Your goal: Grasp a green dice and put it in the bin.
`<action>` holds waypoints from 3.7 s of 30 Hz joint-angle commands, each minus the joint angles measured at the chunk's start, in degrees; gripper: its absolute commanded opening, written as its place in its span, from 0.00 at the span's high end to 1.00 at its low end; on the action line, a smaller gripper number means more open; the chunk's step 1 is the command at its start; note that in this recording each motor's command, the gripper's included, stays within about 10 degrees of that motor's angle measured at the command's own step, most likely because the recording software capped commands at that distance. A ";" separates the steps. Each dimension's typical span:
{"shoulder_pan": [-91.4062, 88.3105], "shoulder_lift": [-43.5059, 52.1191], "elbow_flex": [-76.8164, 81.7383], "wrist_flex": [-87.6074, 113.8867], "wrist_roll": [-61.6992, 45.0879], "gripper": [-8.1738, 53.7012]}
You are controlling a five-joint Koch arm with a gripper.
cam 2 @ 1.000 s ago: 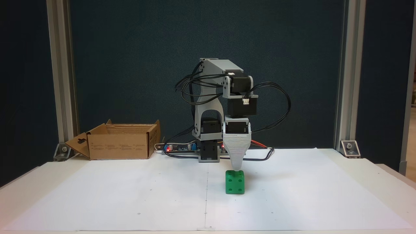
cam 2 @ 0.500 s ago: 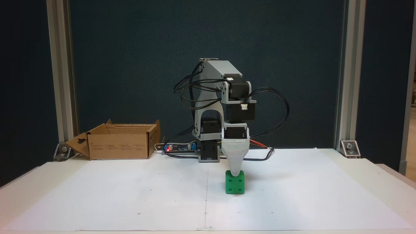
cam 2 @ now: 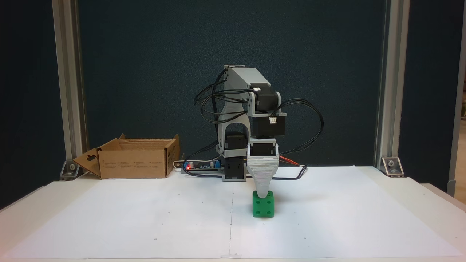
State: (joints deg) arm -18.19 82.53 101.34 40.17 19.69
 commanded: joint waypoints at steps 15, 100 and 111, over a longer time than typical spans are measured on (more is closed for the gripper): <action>0.88 -1.93 0.26 -4.66 2.90 0.20; 0.35 16.88 -14.77 25.64 7.29 0.68; 7.21 15.29 -39.55 39.90 6.68 0.68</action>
State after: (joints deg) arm -12.92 97.73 65.39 75.94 23.82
